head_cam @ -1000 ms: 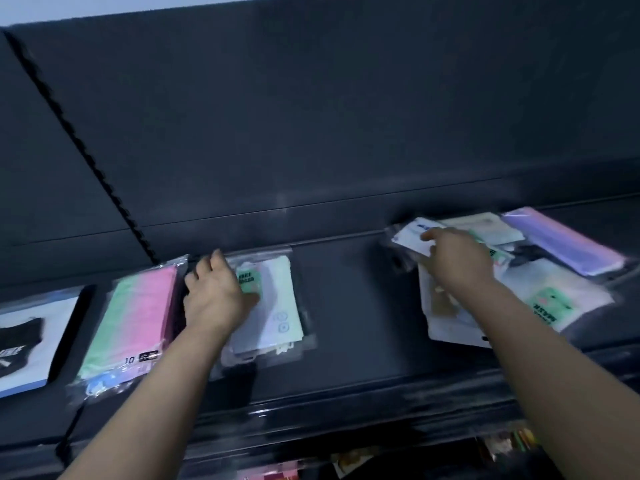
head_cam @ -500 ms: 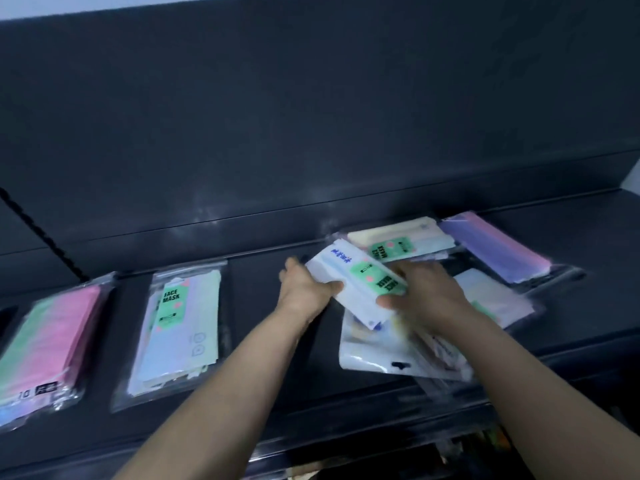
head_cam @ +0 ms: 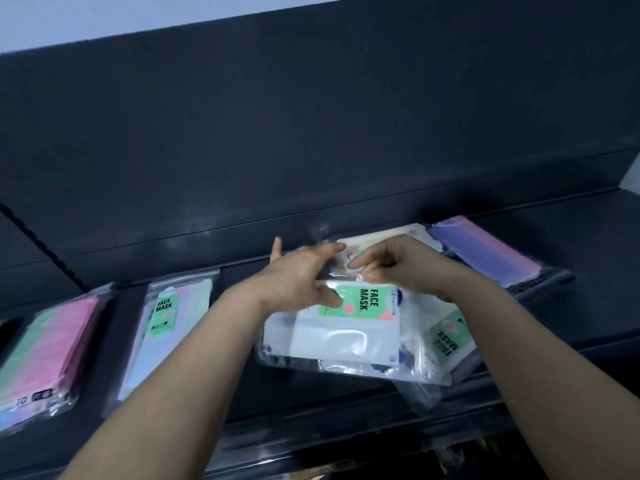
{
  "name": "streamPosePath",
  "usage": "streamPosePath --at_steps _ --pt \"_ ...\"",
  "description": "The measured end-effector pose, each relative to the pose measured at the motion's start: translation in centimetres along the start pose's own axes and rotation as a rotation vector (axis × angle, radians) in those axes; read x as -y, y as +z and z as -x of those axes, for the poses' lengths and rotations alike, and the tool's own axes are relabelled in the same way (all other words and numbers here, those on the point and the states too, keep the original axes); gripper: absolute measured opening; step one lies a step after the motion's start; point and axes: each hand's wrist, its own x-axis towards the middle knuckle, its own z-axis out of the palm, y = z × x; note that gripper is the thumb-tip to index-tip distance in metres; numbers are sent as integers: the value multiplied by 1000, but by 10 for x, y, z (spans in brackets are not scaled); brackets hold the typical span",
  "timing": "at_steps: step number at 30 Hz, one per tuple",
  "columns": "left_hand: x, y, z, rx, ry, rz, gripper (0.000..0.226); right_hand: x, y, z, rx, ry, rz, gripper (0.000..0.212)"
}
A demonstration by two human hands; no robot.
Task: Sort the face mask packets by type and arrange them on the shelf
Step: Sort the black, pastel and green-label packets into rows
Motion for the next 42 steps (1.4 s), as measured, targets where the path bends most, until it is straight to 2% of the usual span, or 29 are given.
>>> streamPosePath --at_steps 2,4,7,9,13,15,19,21,24,27,30,34,36,39,41,42 --pt "13 -3 -4 63 -85 154 45 1 -2 0 -163 -15 -8 18" --pt "30 1 -6 28 -131 323 19 -10 -7 5 -392 18 -13 17" --pt "41 12 -9 -41 -251 544 18 -39 -19 23 -619 108 186 26" --pt "38 19 -12 -77 -350 568 21 -58 -21 40 -668 190 308 31" --pt "30 33 -24 -200 -449 693 28 -77 -18 73 -754 329 380 41" --pt "27 39 -29 -243 -451 702 28 -78 -14 88 -741 395 463 46" --pt "24 42 -33 -341 -440 776 36 -67 7 97 -460 373 571 33" --pt "26 37 -33 -396 -437 851 34 -58 19 94 -369 345 536 36" --pt "33 28 -27 -422 -421 865 27 -48 29 88 -353 300 470 44" --pt "45 19 -15 -378 -409 871 17 -43 33 76 -322 191 599 48" --pt "54 14 3 -289 -401 969 16 -34 37 56 -133 132 632 65" --pt "70 15 27 -247 -443 1038 18 -31 39 30 16 224 756 93" --pt "78 16 36 -253 -486 1050 20 -33 38 21 -30 295 829 102" --pt "85 21 45 -292 -526 1077 17 -36 35 18 -217 337 940 111" --pt "90 23 48 -321 -543 1092 18 -37 33 17 -307 299 962 94" --pt "90 23 49 -330 -546 1086 19 -37 30 18 -343 267 927 73"
